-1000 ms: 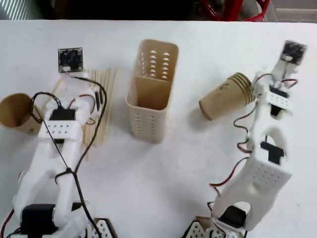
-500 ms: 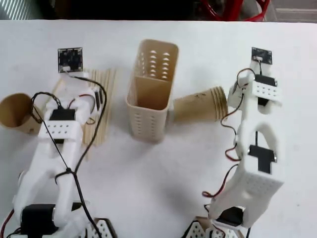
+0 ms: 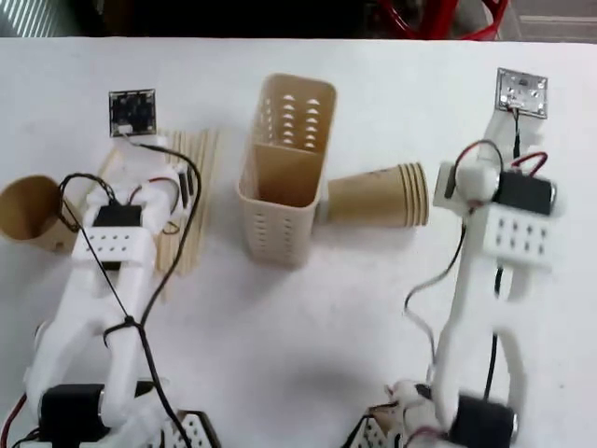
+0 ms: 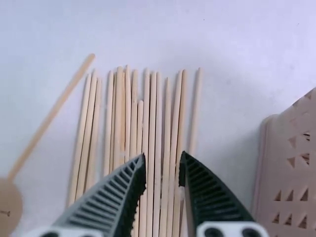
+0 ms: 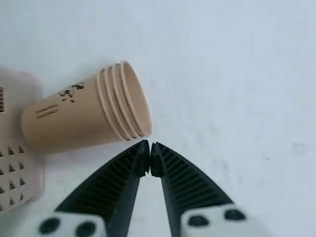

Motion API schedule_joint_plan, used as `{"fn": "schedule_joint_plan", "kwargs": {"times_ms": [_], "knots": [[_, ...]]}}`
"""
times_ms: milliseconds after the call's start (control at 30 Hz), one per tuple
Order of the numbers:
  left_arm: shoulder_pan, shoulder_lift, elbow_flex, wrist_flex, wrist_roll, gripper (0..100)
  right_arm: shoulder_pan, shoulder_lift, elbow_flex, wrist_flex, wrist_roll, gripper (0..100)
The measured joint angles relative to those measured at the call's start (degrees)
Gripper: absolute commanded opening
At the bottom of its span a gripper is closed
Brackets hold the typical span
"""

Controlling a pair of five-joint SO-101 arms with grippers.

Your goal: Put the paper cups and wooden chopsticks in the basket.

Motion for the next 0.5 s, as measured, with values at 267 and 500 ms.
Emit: {"fn": "schedule_joint_plan", "kwargs": {"times_ms": [267,500], "knots": [[0.00,0.00,0.00,0.00,0.00,13,-0.09,3.60,-1.49,-2.64,0.00,13.2],[0.00,0.00,0.00,0.00,0.00,13,6.33,14.86,-8.00,-4.48,0.00,12.3]]}}
